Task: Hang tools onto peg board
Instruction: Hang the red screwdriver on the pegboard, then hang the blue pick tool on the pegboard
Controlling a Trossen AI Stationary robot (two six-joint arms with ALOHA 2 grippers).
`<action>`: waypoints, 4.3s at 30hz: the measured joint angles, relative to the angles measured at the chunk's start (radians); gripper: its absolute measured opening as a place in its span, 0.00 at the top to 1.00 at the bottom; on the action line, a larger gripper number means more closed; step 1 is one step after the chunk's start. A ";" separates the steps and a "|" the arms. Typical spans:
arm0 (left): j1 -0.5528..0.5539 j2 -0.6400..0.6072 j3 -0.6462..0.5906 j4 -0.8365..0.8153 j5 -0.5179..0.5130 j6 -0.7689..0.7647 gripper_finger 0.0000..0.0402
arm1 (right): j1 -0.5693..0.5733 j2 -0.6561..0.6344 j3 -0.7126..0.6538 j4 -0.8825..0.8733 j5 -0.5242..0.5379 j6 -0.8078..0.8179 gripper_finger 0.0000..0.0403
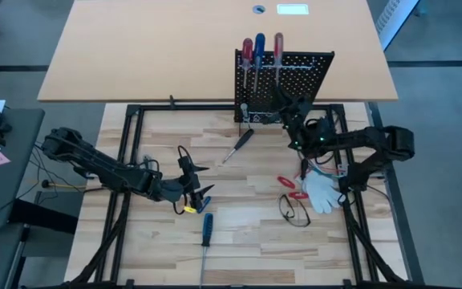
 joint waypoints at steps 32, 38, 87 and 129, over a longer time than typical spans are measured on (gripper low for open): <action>0.015 0.000 0.000 0.005 0.000 -0.003 0.29 | -0.089 0.097 0.038 -0.019 -0.002 0.133 0.97; 0.015 0.000 0.000 0.005 0.000 -0.004 0.29 | -0.114 0.097 0.038 -0.100 -0.007 0.169 0.97; 0.016 0.000 0.000 -0.057 0.048 -0.037 0.29 | 0.258 -0.280 0.022 -1.618 -0.021 0.100 0.49; -0.013 0.223 0.219 -0.819 0.512 -0.173 0.47 | 0.564 0.088 -0.229 -1.057 -0.058 0.390 0.50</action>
